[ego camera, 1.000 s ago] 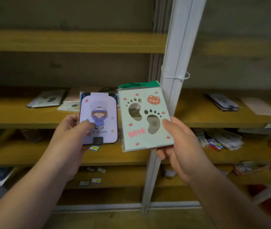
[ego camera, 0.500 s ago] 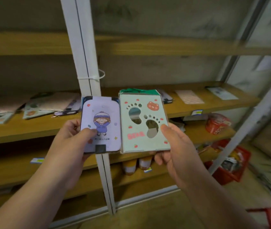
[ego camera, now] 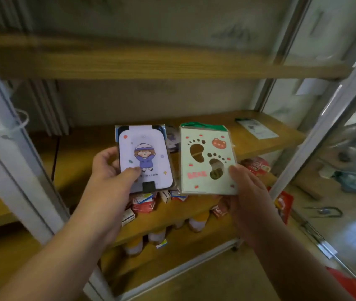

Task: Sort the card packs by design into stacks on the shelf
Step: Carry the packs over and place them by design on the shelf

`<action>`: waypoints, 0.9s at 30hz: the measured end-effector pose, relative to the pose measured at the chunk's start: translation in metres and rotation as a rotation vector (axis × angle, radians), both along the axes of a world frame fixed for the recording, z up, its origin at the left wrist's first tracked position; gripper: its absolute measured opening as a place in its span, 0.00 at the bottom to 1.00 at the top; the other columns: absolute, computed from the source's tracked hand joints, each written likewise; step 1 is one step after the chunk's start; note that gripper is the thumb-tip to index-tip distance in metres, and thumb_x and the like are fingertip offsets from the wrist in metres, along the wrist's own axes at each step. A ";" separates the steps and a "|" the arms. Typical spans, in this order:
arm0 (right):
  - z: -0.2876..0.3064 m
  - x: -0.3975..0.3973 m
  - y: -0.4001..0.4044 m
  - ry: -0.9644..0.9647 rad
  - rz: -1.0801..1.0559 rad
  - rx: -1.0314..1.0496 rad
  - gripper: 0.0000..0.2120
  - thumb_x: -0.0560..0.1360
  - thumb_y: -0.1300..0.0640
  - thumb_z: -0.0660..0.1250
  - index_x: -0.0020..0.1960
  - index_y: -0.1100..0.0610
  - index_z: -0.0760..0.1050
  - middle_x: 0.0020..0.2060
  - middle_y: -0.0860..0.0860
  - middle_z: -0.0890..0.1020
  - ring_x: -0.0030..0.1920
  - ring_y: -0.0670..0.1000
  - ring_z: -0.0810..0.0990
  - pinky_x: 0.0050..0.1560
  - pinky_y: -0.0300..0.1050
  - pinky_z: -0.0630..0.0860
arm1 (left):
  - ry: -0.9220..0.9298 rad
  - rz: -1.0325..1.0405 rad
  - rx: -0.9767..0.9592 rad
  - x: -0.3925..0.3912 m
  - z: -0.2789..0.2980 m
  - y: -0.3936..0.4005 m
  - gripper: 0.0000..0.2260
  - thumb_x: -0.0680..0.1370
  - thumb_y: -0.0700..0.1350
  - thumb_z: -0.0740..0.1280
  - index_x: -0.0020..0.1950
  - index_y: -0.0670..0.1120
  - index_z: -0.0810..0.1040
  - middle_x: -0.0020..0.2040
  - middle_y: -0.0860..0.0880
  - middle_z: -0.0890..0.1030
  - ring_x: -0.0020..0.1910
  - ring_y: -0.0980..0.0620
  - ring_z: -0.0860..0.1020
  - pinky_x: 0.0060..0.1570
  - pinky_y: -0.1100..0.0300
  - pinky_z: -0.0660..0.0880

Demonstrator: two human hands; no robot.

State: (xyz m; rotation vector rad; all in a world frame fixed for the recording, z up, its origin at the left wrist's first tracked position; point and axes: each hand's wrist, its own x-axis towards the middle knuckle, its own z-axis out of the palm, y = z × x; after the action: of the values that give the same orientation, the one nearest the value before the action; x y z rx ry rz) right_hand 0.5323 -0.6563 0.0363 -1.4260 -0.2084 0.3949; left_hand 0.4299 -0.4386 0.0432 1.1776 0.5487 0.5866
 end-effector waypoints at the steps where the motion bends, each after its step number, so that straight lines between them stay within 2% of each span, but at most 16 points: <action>1: -0.001 0.009 -0.002 0.011 -0.006 0.017 0.12 0.77 0.44 0.65 0.53 0.46 0.84 0.53 0.58 0.85 0.51 0.66 0.81 0.42 0.53 0.76 | 0.010 -0.001 0.013 0.011 -0.002 0.001 0.24 0.78 0.38 0.70 0.68 0.58 0.68 0.45 0.58 0.86 0.44 0.55 0.86 0.34 0.59 0.82; 2: -0.003 0.018 -0.005 0.019 -0.007 0.033 0.12 0.77 0.43 0.65 0.54 0.46 0.83 0.54 0.58 0.85 0.51 0.67 0.81 0.44 0.54 0.76 | 0.026 -0.001 0.021 0.022 -0.003 0.001 0.25 0.78 0.38 0.70 0.69 0.58 0.68 0.47 0.58 0.86 0.45 0.55 0.86 0.35 0.58 0.82; 6: -0.010 0.053 -0.011 0.038 -0.004 0.068 0.15 0.76 0.43 0.66 0.57 0.49 0.83 0.54 0.59 0.85 0.46 0.58 0.81 0.34 0.47 0.75 | 0.113 0.024 0.025 0.061 -0.015 0.005 0.26 0.78 0.40 0.71 0.71 0.59 0.67 0.57 0.54 0.83 0.51 0.50 0.85 0.46 0.50 0.84; 10: -0.017 0.092 -0.015 0.093 0.005 0.110 0.14 0.74 0.45 0.68 0.56 0.50 0.83 0.53 0.57 0.85 0.41 0.52 0.83 0.30 0.43 0.75 | 0.203 0.051 0.054 0.108 -0.022 0.009 0.26 0.79 0.39 0.69 0.74 0.54 0.66 0.58 0.53 0.81 0.55 0.50 0.82 0.56 0.45 0.80; 14: -0.018 0.129 -0.014 0.121 0.061 0.080 0.12 0.78 0.47 0.66 0.57 0.50 0.81 0.50 0.55 0.86 0.38 0.50 0.84 0.29 0.42 0.75 | 0.257 0.047 0.119 0.162 -0.021 0.010 0.22 0.80 0.39 0.66 0.73 0.52 0.69 0.58 0.50 0.81 0.55 0.51 0.80 0.51 0.52 0.80; 17: -0.017 0.155 -0.016 0.105 0.130 0.028 0.11 0.81 0.49 0.64 0.59 0.51 0.78 0.47 0.54 0.87 0.35 0.48 0.83 0.29 0.41 0.74 | 0.296 0.091 0.198 0.200 -0.020 0.008 0.17 0.81 0.39 0.65 0.69 0.50 0.72 0.60 0.49 0.81 0.55 0.50 0.79 0.51 0.54 0.79; 20: -0.019 0.177 -0.019 0.144 0.196 0.054 0.13 0.81 0.50 0.64 0.64 0.52 0.75 0.49 0.55 0.87 0.38 0.49 0.84 0.28 0.40 0.74 | 0.423 0.144 0.413 0.221 -0.022 0.009 0.13 0.82 0.40 0.64 0.66 0.49 0.75 0.59 0.47 0.80 0.54 0.47 0.79 0.50 0.53 0.75; 24: -0.022 0.202 -0.025 0.194 0.250 0.069 0.15 0.81 0.51 0.65 0.66 0.52 0.74 0.50 0.55 0.87 0.38 0.49 0.85 0.26 0.40 0.75 | 0.630 0.194 0.786 0.228 -0.029 0.010 0.09 0.79 0.37 0.64 0.57 0.40 0.80 0.51 0.40 0.83 0.51 0.39 0.80 0.44 0.55 0.71; 27: -0.025 0.215 -0.029 0.210 0.261 0.056 0.13 0.81 0.51 0.66 0.64 0.50 0.75 0.48 0.54 0.87 0.37 0.50 0.85 0.26 0.40 0.75 | 0.741 0.192 0.937 0.229 -0.039 0.005 0.10 0.81 0.37 0.61 0.59 0.38 0.79 0.52 0.38 0.82 0.50 0.37 0.79 0.44 0.56 0.69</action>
State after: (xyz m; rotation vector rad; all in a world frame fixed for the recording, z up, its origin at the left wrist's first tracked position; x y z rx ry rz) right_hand 0.7469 -0.6853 0.0114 -1.2947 -0.2333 0.7434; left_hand 0.6585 -0.4340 0.0038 2.2842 1.0786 0.5723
